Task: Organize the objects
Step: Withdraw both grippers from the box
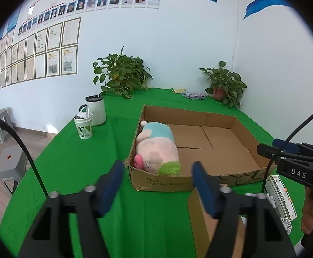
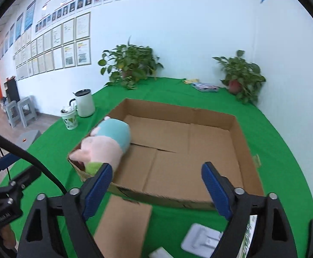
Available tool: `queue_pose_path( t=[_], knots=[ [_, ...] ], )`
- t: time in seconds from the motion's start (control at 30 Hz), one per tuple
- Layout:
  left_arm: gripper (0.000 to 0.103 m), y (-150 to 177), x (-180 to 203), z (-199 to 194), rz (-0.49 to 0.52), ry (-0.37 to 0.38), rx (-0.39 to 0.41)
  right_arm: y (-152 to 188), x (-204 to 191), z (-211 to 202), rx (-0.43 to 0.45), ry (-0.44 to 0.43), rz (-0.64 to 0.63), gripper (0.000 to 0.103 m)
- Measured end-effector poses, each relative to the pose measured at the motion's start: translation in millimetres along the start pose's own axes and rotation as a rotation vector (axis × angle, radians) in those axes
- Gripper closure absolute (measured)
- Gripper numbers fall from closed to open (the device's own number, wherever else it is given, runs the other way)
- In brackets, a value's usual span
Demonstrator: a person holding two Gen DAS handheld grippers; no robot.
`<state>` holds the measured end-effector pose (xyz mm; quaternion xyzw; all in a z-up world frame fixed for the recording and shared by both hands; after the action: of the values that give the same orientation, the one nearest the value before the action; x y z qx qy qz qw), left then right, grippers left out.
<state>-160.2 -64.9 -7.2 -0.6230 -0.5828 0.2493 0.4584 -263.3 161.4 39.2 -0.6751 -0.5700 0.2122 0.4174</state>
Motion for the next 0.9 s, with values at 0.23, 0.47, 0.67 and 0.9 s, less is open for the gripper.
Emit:
queue_pose_path(
  t=[0.23,0.47,0.67,0.9],
  knots=[
    [0.066,7.9,25.0,-3.3,0.055,-0.035,-0.013,42.8,41.7,-15.7,-0.032,0.063,0.003,0.061],
    [0.009,5.8,36.0,-17.7,0.058,-0.042,0.034,62.3,58.6,-34.1,-0.013,0.013,0.068,0.001],
    [0.009,8.9,34.3,-30.3,0.044,-0.043,0.035,73.8,63.6,-45.9,-0.029,-0.013,0.095,0.001],
    [0.009,14.0,31.9,-38.5,0.042,-0.029,0.024,86.0,62.0,-56.1,-0.032,0.001,0.085,0.001]
  ],
)
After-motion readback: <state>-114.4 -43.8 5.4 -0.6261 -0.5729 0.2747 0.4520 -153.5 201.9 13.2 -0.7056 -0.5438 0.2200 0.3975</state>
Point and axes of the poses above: each gripper's, at about its wrist camera, not at the fingertips, and z roughly the way its jaws point, x to its right, y to its underside, the point moved 6 cm from there along z, roughly the way its jaws point, and after that the axes turned 12 degrees about y, right-handed, at the moved point
